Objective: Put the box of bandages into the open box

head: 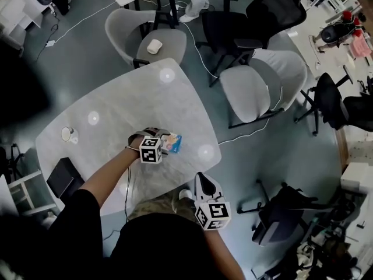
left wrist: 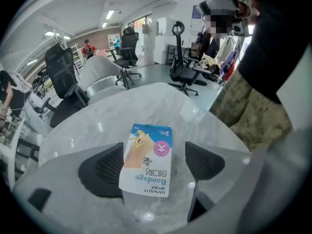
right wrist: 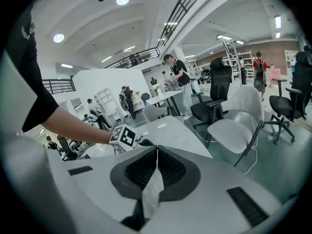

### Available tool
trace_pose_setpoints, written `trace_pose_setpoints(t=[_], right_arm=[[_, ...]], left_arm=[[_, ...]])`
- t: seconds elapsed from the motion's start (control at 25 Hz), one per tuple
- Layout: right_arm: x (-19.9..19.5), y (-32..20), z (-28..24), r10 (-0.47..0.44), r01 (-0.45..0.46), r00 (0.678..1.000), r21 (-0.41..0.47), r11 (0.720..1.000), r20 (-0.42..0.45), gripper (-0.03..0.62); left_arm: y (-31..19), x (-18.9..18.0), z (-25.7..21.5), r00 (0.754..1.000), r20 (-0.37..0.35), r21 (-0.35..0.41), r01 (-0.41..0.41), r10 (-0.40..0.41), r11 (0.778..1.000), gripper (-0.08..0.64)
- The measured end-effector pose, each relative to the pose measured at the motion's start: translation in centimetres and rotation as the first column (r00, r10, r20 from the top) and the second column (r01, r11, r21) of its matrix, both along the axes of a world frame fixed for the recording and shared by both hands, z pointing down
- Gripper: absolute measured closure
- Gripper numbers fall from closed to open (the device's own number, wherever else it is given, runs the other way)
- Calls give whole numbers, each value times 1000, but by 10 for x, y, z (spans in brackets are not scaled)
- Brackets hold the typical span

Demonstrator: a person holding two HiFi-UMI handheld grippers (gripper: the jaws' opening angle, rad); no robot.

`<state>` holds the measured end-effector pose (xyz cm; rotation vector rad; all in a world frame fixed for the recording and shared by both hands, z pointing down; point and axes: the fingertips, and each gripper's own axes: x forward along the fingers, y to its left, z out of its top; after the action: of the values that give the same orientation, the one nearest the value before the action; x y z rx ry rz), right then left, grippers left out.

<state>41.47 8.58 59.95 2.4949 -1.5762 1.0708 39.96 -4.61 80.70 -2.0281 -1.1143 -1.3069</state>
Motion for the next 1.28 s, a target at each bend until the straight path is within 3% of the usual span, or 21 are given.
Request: trace_pose_setpoints(t=[0.24,0.4,0.52,0.92,1.28], right_arm=[[-4,17,16,20,-17,999,-51,999,41,580],[-8,24,24,30,-25,998,-74,997,60,580],[-5,28,24,38,-34,998,-75,997,56,580],[2,48,27,100,-95,993,-93,991,56,580],[3,55,29,108,-103,992,-83,991,60,580]], left_arm=[[-9,12,19,999,24,38,27,-28,999,160],[-7,11,32,996,84,53,-28,24,998,138],[-5,13,39,994,88,77,-70,63,995,138],[-7,11,55,984,143,136,-124,104,983,129],[-3,12,58,979,158,135,-151,129,979,130]])
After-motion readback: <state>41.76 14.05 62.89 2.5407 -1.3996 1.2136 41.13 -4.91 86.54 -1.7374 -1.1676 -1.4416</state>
